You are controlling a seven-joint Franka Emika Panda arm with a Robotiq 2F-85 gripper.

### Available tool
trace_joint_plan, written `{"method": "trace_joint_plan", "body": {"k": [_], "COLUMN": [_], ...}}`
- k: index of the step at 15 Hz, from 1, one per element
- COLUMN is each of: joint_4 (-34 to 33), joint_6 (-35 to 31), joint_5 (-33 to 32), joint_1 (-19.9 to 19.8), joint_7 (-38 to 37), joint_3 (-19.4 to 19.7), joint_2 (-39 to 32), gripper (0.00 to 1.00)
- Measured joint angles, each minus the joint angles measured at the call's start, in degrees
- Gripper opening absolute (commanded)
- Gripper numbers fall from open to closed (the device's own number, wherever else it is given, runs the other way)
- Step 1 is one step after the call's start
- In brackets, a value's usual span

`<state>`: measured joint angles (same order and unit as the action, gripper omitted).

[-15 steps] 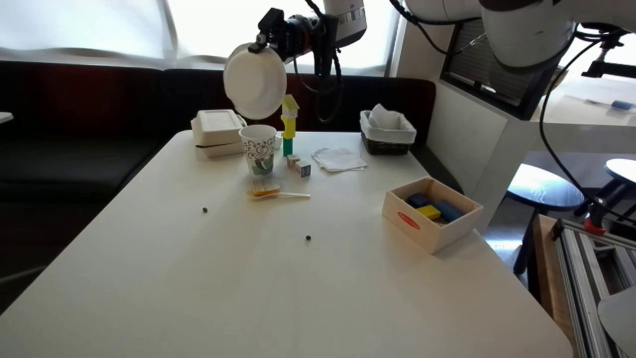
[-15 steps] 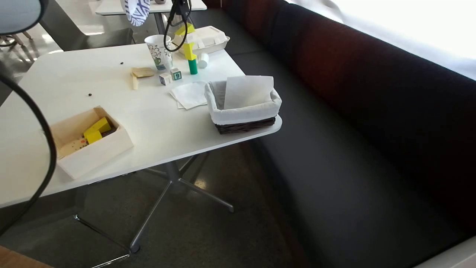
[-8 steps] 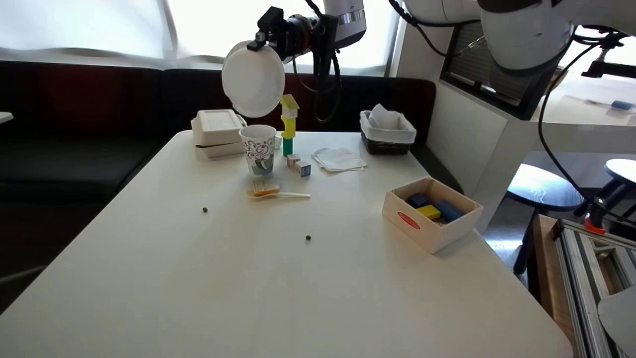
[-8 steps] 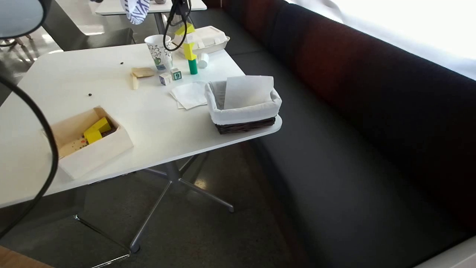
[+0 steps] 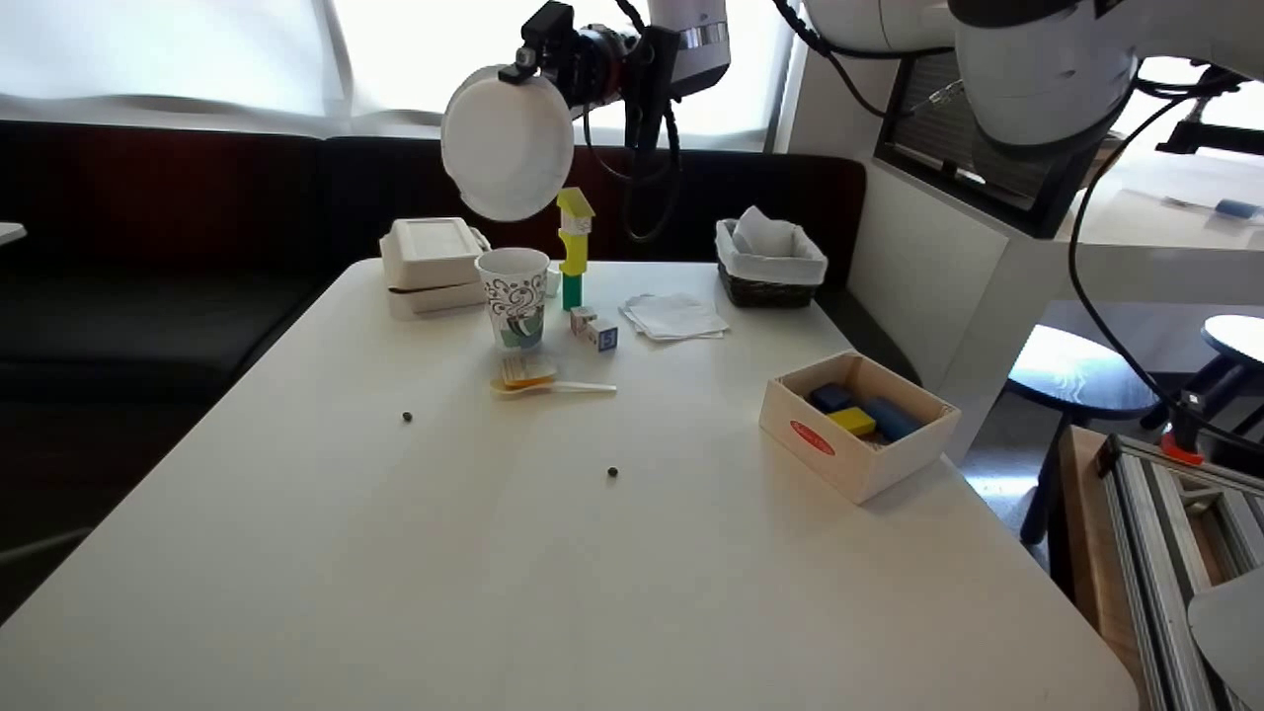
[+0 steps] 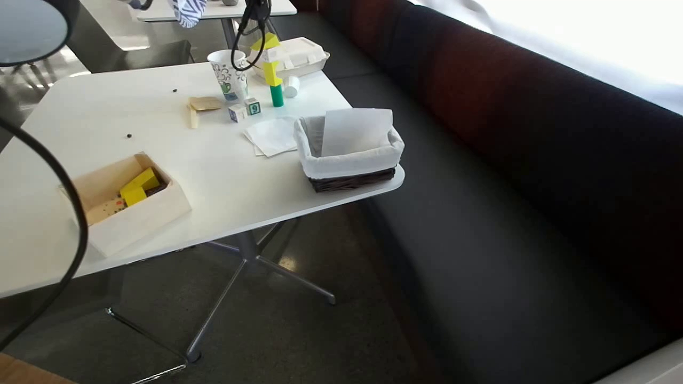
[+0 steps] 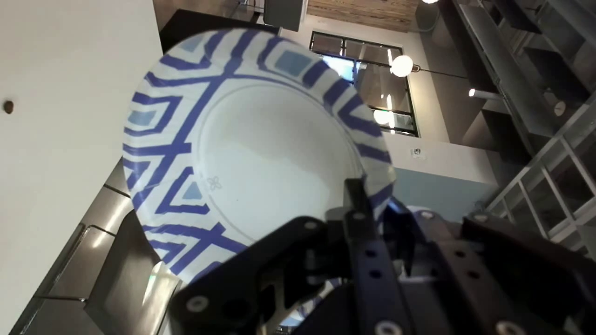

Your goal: Pour the contents in the bowl into the coffee cup.

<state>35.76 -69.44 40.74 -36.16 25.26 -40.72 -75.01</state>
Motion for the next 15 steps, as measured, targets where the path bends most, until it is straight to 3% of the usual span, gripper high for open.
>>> {"method": "trace_joint_plan", "body": {"k": [8, 15], "joint_4": [-0.38, -0.46], "joint_6": [0.16, -7.76], "joint_5": [0.5, -4.41], "joint_1": [-0.14, 5.22], "joint_7": [-0.61, -4.3], "joint_3": [-1.01, 0.98], "joint_2": [-0.76, 6.77], "gripper": [0.02, 0.02]}}
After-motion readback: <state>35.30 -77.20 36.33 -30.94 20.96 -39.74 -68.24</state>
